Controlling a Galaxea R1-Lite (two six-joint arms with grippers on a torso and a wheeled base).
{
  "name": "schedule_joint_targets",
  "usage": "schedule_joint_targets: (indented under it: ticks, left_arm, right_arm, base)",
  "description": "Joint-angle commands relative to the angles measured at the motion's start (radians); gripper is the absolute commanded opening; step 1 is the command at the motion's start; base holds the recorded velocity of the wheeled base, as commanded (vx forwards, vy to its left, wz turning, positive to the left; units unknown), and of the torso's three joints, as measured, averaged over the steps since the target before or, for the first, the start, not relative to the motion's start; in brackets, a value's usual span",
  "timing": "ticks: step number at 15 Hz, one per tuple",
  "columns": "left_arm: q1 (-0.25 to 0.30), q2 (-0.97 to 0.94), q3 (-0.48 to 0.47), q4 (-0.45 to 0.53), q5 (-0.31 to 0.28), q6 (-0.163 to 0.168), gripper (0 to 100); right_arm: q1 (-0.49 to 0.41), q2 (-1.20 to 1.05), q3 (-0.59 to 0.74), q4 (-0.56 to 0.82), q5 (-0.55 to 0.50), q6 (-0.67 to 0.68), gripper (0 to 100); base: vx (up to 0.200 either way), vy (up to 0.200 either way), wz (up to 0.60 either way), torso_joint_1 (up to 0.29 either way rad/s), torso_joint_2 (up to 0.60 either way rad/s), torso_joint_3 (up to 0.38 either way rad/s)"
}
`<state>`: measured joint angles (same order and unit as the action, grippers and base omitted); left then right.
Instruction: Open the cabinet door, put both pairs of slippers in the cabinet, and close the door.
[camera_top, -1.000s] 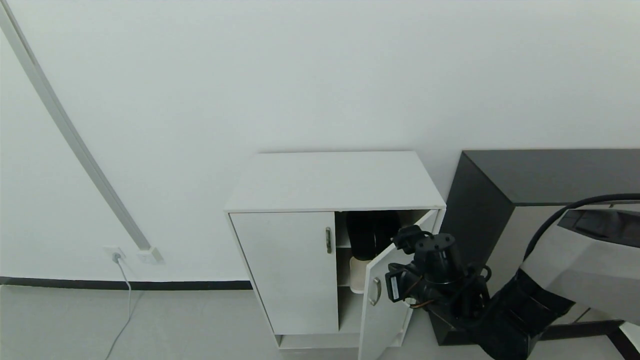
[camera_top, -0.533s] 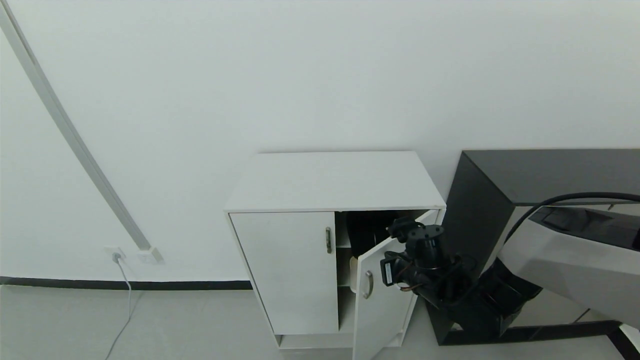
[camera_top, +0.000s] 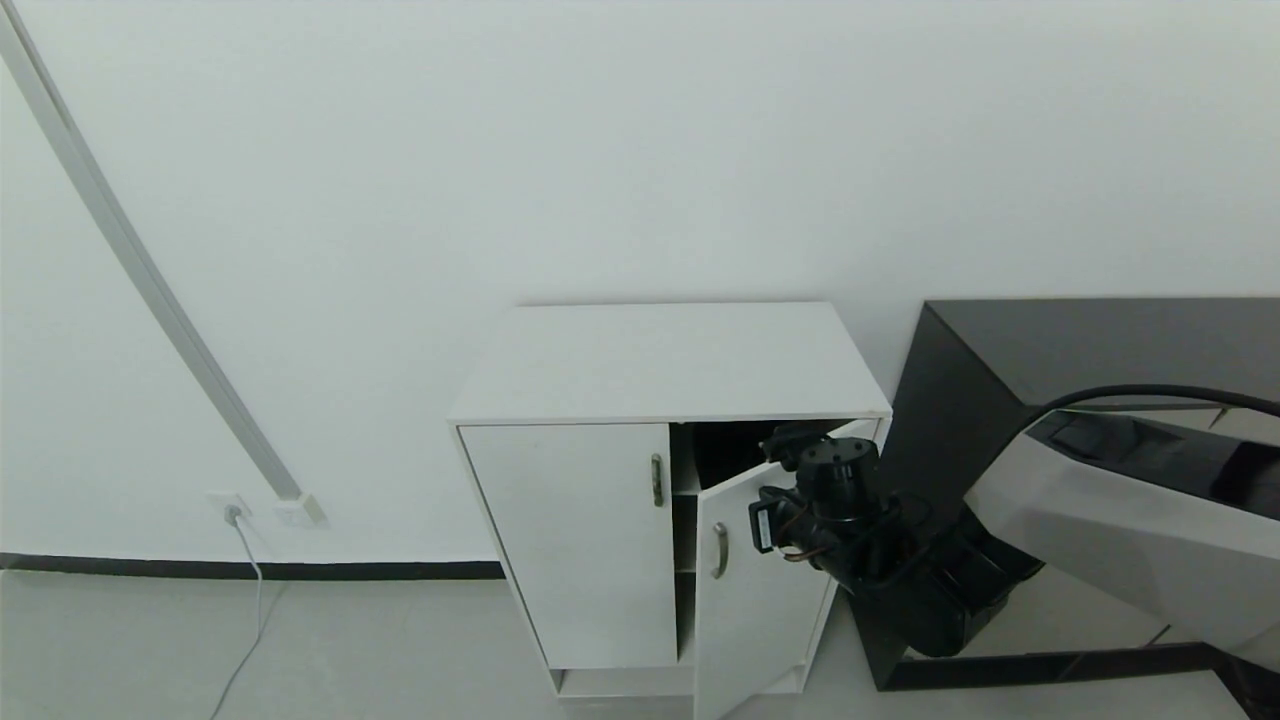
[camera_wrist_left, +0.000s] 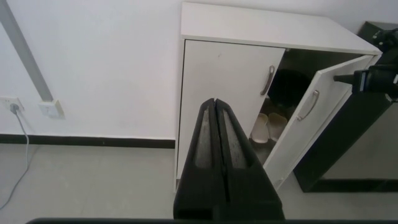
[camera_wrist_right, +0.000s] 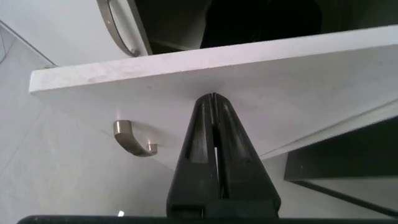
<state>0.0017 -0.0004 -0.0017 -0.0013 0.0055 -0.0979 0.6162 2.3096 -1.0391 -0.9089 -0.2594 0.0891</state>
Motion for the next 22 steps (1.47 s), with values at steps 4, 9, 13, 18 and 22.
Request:
schedule_joint_targets:
  ticks: [4,9,13,18,22]
  left_arm:
    - [0.000,0.000,0.000,0.000,0.001,0.000,0]
    - [0.000,0.000,0.000,0.000,0.001,0.000,0]
    - [0.000,0.000,0.000,0.001,0.001,0.001,0]
    - [0.000,0.000,0.000,0.000,0.001,0.001,0]
    - [0.000,0.000,0.000,0.000,0.001,0.001,0]
  right_arm:
    - [-0.004,0.060,-0.093,0.031,-0.001,0.000,0]
    - [-0.024,0.099,-0.200,0.093,-0.001,0.000,0]
    - [-0.030,0.102,-0.246,0.133,-0.001,0.000,0]
    - [-0.044,0.129,-0.345,0.203,-0.001,0.000,0]
    - [-0.059,0.143,-0.407,0.239,-0.001,0.000,0]
  base:
    - [0.000,0.000,0.00,0.000,0.00,0.000]
    - [0.000,0.000,0.00,0.000,0.00,0.000]
    - [0.000,0.000,0.00,0.000,0.00,0.000]
    - [0.000,0.000,0.00,0.000,0.00,0.000]
    - [0.000,0.000,0.00,0.000,0.00,0.000]
